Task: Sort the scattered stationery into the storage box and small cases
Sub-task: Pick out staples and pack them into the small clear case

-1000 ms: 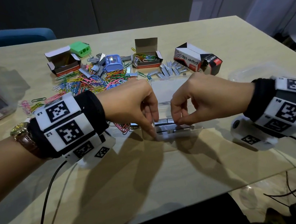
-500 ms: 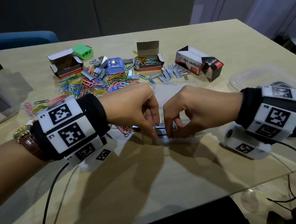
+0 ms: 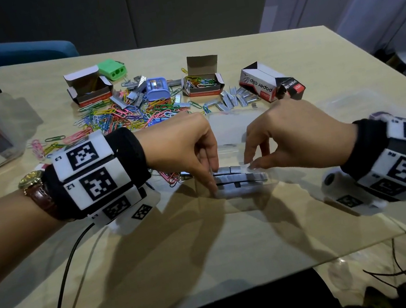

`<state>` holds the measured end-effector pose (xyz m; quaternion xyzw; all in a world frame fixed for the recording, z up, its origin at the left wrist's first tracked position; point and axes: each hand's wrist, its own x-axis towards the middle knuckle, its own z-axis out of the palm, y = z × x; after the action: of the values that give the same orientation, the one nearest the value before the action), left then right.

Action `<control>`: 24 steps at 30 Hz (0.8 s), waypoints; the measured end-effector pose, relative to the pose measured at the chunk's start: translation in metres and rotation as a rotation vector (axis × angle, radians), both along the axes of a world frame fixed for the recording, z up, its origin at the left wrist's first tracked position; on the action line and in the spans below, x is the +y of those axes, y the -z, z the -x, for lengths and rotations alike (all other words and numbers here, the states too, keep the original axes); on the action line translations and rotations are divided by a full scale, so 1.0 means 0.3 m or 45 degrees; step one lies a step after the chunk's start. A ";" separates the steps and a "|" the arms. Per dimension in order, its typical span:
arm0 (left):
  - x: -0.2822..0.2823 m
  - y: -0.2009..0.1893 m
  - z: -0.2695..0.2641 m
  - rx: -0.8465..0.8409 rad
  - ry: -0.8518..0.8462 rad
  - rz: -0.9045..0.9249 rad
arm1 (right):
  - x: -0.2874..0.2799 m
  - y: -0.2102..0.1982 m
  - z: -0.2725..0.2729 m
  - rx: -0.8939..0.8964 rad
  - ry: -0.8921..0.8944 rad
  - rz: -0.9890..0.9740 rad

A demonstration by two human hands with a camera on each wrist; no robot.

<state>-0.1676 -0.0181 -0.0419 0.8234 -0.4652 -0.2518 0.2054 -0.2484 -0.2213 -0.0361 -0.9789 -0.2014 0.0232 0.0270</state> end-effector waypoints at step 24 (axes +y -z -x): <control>-0.008 -0.004 0.010 -0.025 0.012 -0.011 | 0.014 0.013 0.038 -0.049 -0.128 0.184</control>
<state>-0.1706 -0.0203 -0.0407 0.8245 -0.4700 -0.2468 0.1960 -0.2598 -0.2172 -0.0399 -0.9672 -0.2484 0.0202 -0.0489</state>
